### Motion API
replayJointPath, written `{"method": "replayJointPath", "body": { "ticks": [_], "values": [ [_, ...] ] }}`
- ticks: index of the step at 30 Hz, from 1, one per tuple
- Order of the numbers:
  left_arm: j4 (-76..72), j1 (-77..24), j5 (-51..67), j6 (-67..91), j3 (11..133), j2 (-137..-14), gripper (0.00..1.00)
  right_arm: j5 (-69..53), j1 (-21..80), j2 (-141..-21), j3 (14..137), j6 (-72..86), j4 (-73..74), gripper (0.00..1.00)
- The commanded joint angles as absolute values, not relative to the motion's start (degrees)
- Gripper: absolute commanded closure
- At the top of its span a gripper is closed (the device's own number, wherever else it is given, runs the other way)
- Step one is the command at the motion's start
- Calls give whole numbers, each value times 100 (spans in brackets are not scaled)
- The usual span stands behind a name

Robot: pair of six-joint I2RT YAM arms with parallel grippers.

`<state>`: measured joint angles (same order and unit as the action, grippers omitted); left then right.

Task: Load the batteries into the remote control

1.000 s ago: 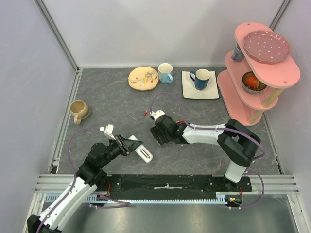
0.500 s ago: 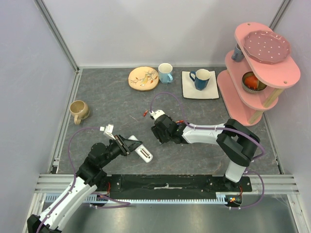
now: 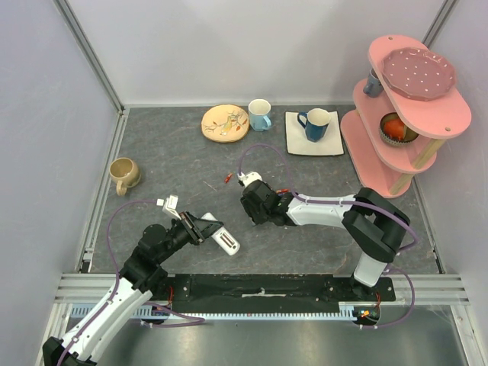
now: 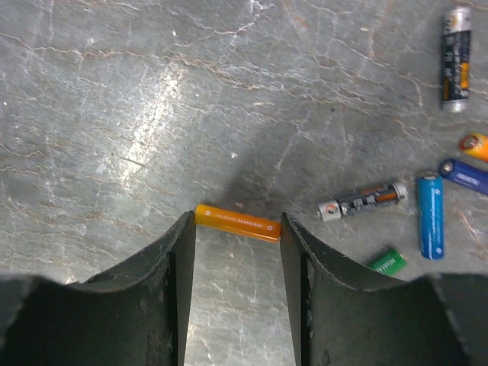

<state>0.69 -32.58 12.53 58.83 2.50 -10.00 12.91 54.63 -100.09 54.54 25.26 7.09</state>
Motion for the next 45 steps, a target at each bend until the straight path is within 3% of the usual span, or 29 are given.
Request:
{"method": "replayJointPath", "body": {
  "ticks": [1,3,6,7,14,26,40,45],
  "values": [
    [-202,-3243,1301,5713,53,-897,98,1652,5484,-9414,5686,2953,975,78],
    [-158,-3234,1275,5687,97,-835,98,1897,5476,-9159,5765,3146,1202,83],
    [-149,-3234,1222,5660,141,-791,98,2135,5441,-8913,5906,3505,1510,100],
    [-149,-3234,1196,5651,149,-791,98,2171,5362,-8860,5924,3629,1581,100],
    [-281,-3234,1178,5608,237,-949,98,1951,4694,-8324,5336,5447,1696,100],
    [-791,-3234,1107,5555,272,-1423,98,2988,4570,-8129,4562,8988,2618,100],
    [-853,-3234,1020,5713,114,-1459,98,3032,4298,-8771,4658,9387,3129,100],
    [-853,-3234,993,5739,79,-1476,98,2936,4236,-8859,4641,9264,3138,78]
  ]
}}
